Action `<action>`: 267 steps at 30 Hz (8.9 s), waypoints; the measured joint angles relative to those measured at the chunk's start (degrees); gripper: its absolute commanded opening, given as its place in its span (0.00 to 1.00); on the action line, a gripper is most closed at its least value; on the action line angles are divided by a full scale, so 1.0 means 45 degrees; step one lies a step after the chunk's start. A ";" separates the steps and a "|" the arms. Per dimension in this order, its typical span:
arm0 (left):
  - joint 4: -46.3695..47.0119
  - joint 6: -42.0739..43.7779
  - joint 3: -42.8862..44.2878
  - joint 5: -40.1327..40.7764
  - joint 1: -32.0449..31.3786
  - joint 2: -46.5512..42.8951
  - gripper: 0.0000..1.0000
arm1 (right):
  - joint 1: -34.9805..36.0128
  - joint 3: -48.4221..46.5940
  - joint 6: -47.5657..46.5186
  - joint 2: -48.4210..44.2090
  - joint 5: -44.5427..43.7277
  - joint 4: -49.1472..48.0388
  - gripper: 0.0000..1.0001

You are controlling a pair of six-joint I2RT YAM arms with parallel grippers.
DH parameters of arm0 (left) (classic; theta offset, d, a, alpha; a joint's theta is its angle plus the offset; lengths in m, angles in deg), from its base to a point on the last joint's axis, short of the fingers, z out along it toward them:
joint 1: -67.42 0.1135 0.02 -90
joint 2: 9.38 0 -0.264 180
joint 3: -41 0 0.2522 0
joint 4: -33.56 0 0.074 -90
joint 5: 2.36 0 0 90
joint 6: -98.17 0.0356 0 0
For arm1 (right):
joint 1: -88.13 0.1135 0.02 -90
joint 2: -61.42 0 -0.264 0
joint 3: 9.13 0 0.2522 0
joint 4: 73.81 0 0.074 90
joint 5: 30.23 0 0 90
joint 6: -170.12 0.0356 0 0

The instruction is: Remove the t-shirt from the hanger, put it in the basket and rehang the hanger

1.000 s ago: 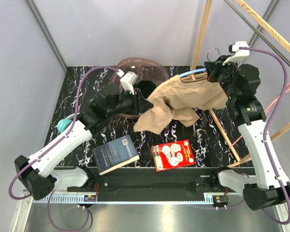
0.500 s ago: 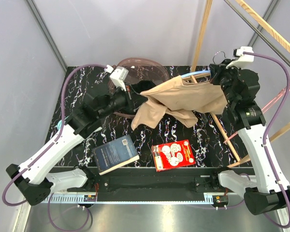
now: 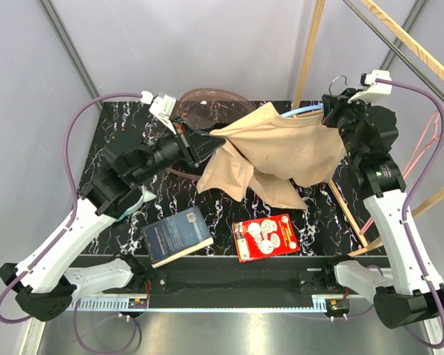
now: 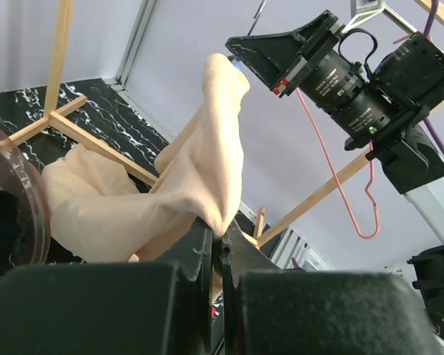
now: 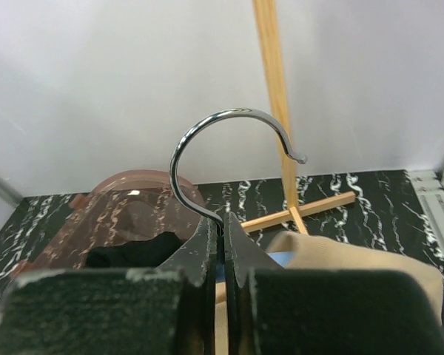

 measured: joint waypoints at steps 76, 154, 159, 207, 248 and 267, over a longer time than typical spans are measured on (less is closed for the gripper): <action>0.2550 -0.3434 0.7276 -0.1078 -0.0301 1.1720 0.33 | -0.0015 -0.5139 0.6275 0.0622 0.0510 0.3900 0.00; -0.2453 -0.0466 -0.1098 0.2458 -0.3240 0.0015 0.00 | 0.3570 -0.4988 0.1137 0.2157 0.2803 0.6912 0.67; -0.1977 -0.0884 -0.2074 0.3623 -0.3235 -0.1127 0.00 | 0.3570 -0.4478 0.2375 0.1710 0.2710 0.6611 0.78; 0.3813 -0.4784 0.3730 0.1481 -0.1166 0.6392 0.00 | 0.3745 -0.2686 0.6732 -0.3740 0.1360 0.6212 0.08; 0.4566 -0.7155 1.0754 -0.0559 -0.2268 1.2944 0.00 | 0.3759 -0.5285 0.5464 -0.5605 -0.1365 0.7592 0.00; 0.3949 -0.6407 1.1278 -0.0704 -0.2467 1.3367 0.42 | 0.3759 -0.5066 0.5440 -0.5610 -0.1360 0.7592 0.00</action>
